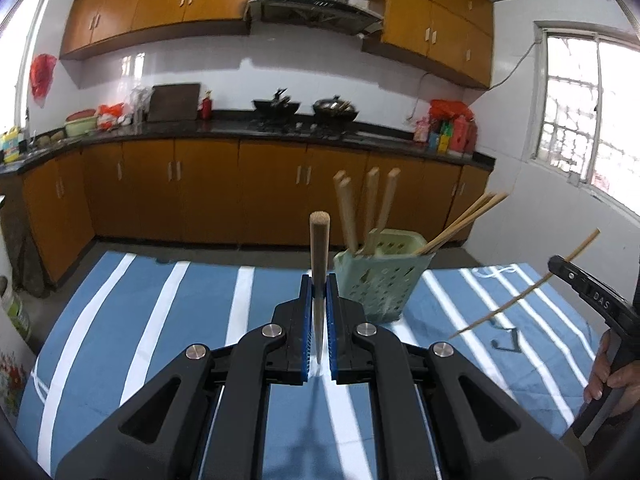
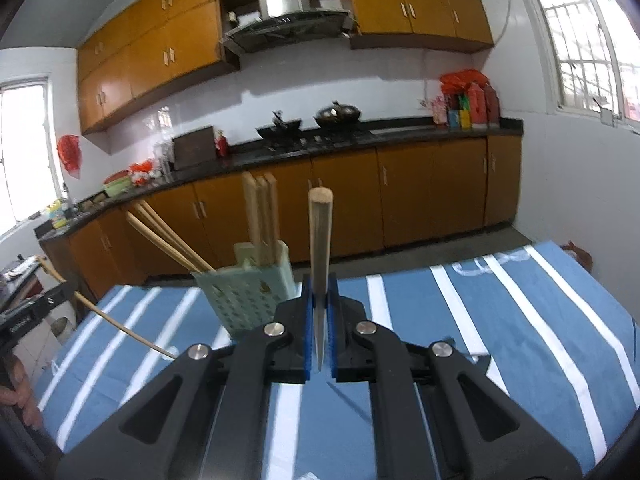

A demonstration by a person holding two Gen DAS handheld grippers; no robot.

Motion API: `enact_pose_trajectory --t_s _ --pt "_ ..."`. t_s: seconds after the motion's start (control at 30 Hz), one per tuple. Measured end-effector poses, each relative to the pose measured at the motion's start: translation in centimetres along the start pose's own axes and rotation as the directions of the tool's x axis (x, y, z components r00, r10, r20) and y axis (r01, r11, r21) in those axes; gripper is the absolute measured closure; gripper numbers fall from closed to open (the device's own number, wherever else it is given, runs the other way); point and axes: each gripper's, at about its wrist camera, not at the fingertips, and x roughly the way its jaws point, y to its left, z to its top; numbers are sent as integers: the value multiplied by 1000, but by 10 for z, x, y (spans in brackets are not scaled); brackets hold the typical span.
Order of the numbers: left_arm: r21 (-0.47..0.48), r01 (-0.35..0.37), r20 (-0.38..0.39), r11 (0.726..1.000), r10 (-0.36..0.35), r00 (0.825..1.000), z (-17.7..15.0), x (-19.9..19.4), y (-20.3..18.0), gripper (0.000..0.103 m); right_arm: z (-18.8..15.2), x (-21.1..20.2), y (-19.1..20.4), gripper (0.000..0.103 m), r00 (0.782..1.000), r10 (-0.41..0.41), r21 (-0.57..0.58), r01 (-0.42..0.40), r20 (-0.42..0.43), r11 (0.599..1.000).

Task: Organize utensils
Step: 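Lower both chopsticks into the green holder from above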

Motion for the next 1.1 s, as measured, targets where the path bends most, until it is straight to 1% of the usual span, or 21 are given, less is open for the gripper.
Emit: enact_pose_trajectory --t_s 0.13,0.2,0.37,0.5,0.57,0.73,0.87,1.03,1.1 --pt "23 50 46 998 -51 998 20 -11 -15 96 26 -17 8 96 996 73 1 -73 47 997" --pt "29 84 73 996 -86 994 32 -17 -24 96 39 -26 12 96 991 117 4 -117 71 993" --pt "43 115 145 992 -120 982 58 -27 -43 96 64 -45 28 96 975 177 -26 -176 135 984" --pt "58 97 219 994 -108 970 76 -30 -57 96 81 -47 41 96 966 185 -61 -177 181 982" --pt "54 89 237 995 -100 966 83 -27 -60 96 88 -43 46 96 964 185 -77 -173 192 982" --pt "20 38 284 999 -43 958 97 -9 -62 96 101 -26 54 96 965 173 -99 -156 196 983" --pt "-6 19 301 1000 -16 953 102 6 -63 96 108 -4 58 96 969 162 -108 -144 187 984" --pt "-7 8 299 1000 -6 954 106 24 -66 96 106 25 60 96 978 146 -115 -129 151 985" --pt "-6 3 286 1000 -1 958 104 33 -66 96 105 40 58 96 982 141 -111 -127 127 986"
